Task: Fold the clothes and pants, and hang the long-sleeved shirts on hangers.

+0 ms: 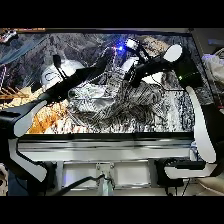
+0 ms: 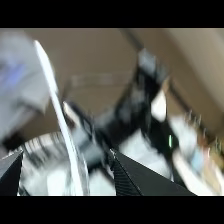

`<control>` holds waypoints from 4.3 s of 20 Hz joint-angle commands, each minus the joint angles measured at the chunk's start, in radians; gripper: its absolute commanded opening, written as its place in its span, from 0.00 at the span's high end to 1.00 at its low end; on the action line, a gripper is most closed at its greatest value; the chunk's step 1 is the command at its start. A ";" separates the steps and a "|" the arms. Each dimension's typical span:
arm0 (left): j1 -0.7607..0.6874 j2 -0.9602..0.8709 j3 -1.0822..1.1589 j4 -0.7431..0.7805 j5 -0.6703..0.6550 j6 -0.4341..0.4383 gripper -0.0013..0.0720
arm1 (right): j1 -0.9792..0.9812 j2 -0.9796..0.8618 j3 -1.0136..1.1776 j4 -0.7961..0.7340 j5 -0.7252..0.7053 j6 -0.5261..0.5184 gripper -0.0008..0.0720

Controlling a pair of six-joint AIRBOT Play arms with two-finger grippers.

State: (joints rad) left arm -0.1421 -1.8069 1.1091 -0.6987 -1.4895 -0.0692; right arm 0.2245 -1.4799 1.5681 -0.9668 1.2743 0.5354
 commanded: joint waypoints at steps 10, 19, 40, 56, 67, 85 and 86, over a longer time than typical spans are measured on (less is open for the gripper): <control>0.263 0.281 0.031 0.226 0.493 -0.169 0.80 | 0.000 0.148 0.000 -0.014 0.015 0.041 0.96; 0.240 0.609 -0.036 1.673 0.543 -1.344 0.57 | 0.000 0.250 0.000 -0.146 -0.109 0.166 0.96; -0.170 0.214 -0.055 1.046 0.906 -0.962 0.27 | 0.001 0.275 0.000 -0.080 -0.056 0.198 0.96; -0.072 0.192 -0.043 0.983 0.841 -0.857 0.96 | 0.001 0.275 0.000 -0.087 -0.018 0.209 0.95; 0.156 0.373 0.094 0.906 0.658 -0.677 0.96 | 0.001 0.255 0.000 -0.223 -0.018 0.209 0.96; 0.148 0.737 0.102 0.727 0.536 -0.528 0.96 | 0.000 0.178 0.000 -0.409 -0.067 0.303 0.96; 0.148 0.770 0.102 0.730 0.534 -0.525 0.96 | 0.000 0.178 0.000 -0.431 -0.093 0.326 0.96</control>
State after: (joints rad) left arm 0.0071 -1.1168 1.2098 0.0967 -0.9447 -0.6495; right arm 0.2249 -1.2930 1.5681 -1.3476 1.2221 0.8127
